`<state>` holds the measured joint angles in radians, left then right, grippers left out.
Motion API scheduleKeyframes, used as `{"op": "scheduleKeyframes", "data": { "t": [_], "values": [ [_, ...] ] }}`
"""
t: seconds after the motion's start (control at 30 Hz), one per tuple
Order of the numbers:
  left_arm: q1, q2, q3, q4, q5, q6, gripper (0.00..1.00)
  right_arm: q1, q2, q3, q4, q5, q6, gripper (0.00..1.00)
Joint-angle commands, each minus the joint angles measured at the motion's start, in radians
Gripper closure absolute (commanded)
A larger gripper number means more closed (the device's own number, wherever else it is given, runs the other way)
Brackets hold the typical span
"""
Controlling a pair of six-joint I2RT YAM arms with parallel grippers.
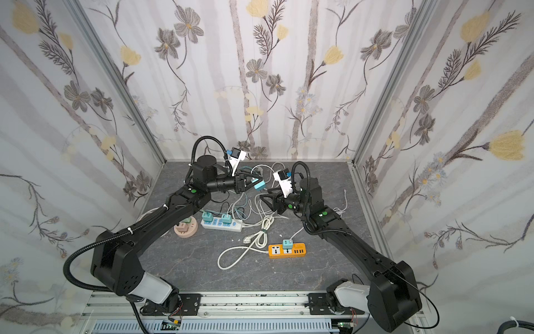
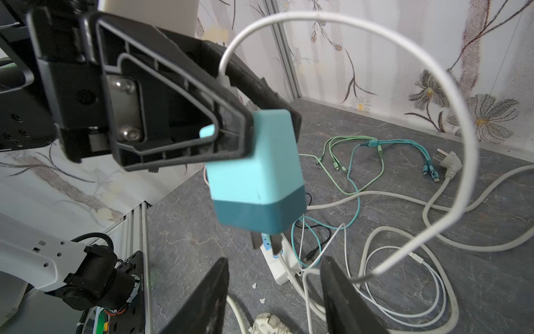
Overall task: Insert the plug
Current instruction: 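Push the white cable plug into the teal charger held by the left gripper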
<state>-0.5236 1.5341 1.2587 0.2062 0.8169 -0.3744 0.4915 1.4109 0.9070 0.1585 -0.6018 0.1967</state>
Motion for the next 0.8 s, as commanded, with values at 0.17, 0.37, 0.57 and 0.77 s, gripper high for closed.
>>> {"op": "scheduleKeyframes", "data": {
  "t": [0.17,0.37,0.57,0.77],
  "values": [
    [0.002,0.011,0.006,0.061,0.178,0.016,1.0,-0.019,0.048,0.062,0.011,-0.15,-0.051,0.47],
    [0.003,0.027,-0.011,0.162,0.254,-0.014,1.0,-0.035,0.057,0.064,0.065,-0.272,-0.03,0.48],
    [0.009,0.032,-0.014,0.158,0.278,0.036,1.0,-0.05,0.05,0.055,0.106,-0.392,-0.004,0.5],
    [0.014,0.035,-0.021,0.176,0.297,0.043,1.0,-0.056,0.039,0.047,0.144,-0.4,0.018,0.48]
  ]
}}
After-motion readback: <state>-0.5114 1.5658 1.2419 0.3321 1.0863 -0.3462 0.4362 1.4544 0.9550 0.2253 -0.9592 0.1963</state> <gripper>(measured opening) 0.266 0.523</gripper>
